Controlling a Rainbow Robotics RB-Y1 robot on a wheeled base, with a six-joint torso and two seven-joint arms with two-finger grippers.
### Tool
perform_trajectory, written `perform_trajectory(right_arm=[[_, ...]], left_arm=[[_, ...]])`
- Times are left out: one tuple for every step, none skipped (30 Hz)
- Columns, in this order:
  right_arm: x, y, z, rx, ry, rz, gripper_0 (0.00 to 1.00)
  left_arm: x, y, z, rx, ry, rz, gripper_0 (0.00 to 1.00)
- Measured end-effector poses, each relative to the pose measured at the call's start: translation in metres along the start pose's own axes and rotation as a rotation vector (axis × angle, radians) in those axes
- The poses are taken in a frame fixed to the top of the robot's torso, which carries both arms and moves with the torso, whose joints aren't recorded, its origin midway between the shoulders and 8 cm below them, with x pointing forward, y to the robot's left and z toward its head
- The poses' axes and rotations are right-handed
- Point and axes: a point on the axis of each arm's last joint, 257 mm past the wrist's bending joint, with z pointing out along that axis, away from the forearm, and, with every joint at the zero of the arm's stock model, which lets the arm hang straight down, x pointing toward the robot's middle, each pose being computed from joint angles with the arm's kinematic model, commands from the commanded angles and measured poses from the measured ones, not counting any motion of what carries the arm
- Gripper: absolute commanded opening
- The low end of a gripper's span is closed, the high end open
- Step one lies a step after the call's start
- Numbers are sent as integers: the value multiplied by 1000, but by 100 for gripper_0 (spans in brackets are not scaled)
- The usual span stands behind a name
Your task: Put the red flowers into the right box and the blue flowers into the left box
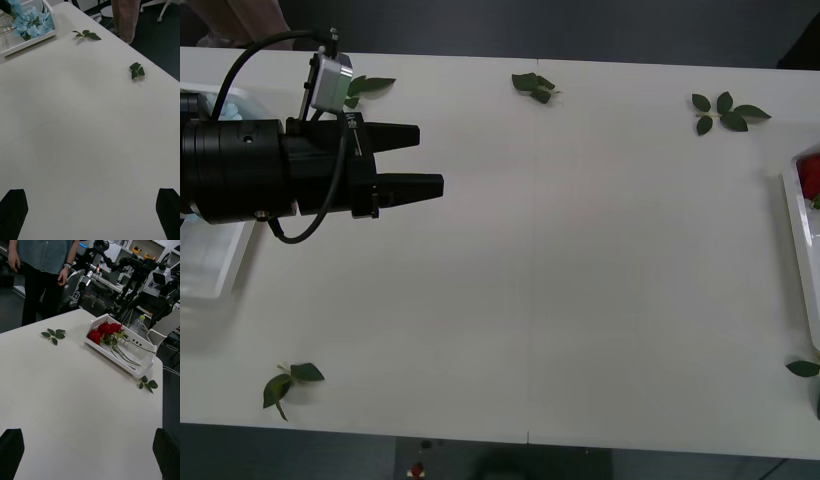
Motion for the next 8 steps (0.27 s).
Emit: perform_trajectory(right_arm=[[0, 0, 0, 0, 0, 0, 100], [0, 0, 0, 0, 0, 0, 100], [0, 0, 0, 0, 0, 0, 100], [0, 0, 0, 0, 0, 0, 100], [0, 0, 0, 0, 0, 0, 100], [0, 0, 0, 0, 0, 0, 100], [0, 0, 0, 0, 0, 0, 100], [0, 0, 0, 0, 0, 0, 100]], left_arm=[[0, 0, 0, 0, 0, 0, 100], [0, 0, 0, 0, 0, 0, 100], [0, 0, 0, 0, 0, 0, 100], [0, 0, 0, 0, 0, 0, 100], [0, 0, 0, 0, 0, 0, 100], [0, 0, 0, 0, 0, 0, 100], [0, 0, 0, 0, 0, 0, 100], [0, 0, 0, 0, 0, 0, 100]])
